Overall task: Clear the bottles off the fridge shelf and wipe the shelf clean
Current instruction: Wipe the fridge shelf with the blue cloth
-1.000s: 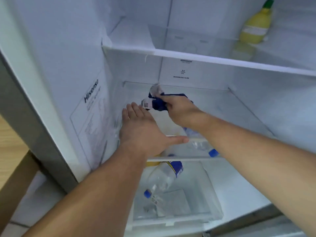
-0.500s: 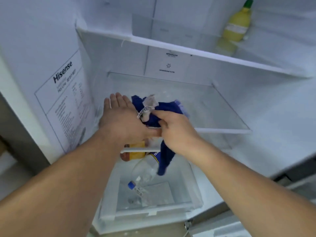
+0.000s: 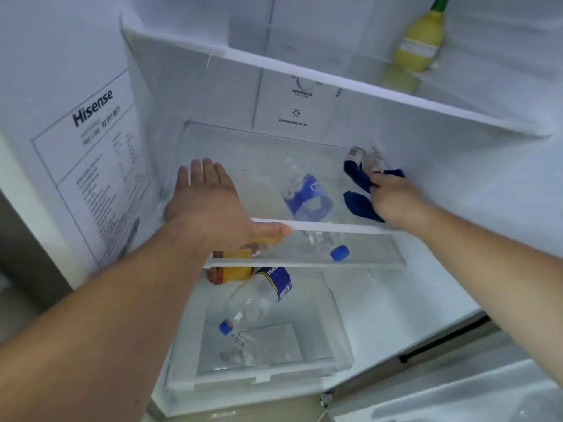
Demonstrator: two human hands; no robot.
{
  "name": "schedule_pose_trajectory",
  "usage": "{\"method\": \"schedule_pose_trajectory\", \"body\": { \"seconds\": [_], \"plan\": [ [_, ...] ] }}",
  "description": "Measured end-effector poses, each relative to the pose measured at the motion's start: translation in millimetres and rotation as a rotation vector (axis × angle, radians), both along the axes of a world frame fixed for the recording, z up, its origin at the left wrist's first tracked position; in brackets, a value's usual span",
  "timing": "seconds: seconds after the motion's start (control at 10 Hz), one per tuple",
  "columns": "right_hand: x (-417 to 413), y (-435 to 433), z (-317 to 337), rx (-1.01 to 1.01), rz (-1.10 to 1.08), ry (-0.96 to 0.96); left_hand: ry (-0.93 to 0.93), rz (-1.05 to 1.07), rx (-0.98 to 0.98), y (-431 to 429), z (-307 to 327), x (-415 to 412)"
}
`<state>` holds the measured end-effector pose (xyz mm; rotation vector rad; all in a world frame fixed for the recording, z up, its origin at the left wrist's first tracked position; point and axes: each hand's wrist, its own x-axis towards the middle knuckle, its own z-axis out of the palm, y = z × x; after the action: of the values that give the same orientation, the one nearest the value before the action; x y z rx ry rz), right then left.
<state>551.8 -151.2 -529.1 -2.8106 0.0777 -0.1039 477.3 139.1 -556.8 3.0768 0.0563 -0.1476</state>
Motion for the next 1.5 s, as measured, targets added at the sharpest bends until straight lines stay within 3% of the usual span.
{"method": "schedule_pose_trajectory", "body": {
  "seconds": [0.1, 0.2, 0.3, 0.4, 0.5, 0.6, 0.7, 0.8, 0.9, 1.0, 1.1, 1.2, 1.4, 1.5],
  "plan": [
    [-52.9, 70.7, -14.1, 0.276, 0.246, -0.052, -0.025, -0.010, -0.006, 0.0, -4.2, 1.6],
    [-38.5, 141.5, -13.7, 0.230, 0.475, -0.009, -0.038, -0.016, -0.017, 2.3, -3.8, 1.0],
    [19.9, 145.2, -4.5, 0.268, 0.415, 0.127, -0.024, -0.001, -0.011, 3.0, -3.4, 1.2],
    [57.8, 56.4, 2.0, 0.132, 0.136, 0.052, -0.014, 0.003, -0.007, 0.9, -1.5, -1.4],
    [35.8, -10.3, 15.5, -0.014, -0.148, 0.089, -0.024, 0.002, -0.007, -1.7, 1.3, -1.9],
    [-31.9, 15.3, 16.3, 0.095, -0.168, -0.043, -0.032, 0.005, -0.028, -2.5, 1.9, -3.5],
    [-78.4, 84.1, -8.0, 0.218, 0.123, -0.023, -0.034, -0.002, -0.028, -2.5, 0.4, -3.1],
    [-88.9, 156.4, -20.1, 0.218, 0.358, -0.093, -0.034, -0.030, -0.039, 6.0, 1.0, 0.0],
    [-72.9, 168.0, -18.5, 0.122, 0.452, -0.061, -0.101, -0.027, -0.035, 9.8, -4.2, -5.4],
    [-69.7, 106.7, -14.6, 0.115, 0.344, -0.020, -0.108, 0.026, 0.004, 5.8, -6.2, -13.8],
    [-82.9, 16.4, -4.5, 0.126, -0.027, 0.001, -0.083, 0.021, 0.029, 5.7, -3.0, -12.1],
    [-67.8, -10.2, -3.1, 0.017, -0.120, -0.008, -0.113, -0.054, 0.033, 6.5, -2.4, -10.9],
    [-40.0, 130.1, -12.5, 0.123, 0.461, 0.086, -0.177, -0.120, -0.026, 11.6, -7.9, -11.5],
    [-72.0, 123.0, -17.9, 0.235, 0.525, 0.063, -0.156, -0.110, -0.041, 10.7, -7.6, -16.0]
  ]
}}
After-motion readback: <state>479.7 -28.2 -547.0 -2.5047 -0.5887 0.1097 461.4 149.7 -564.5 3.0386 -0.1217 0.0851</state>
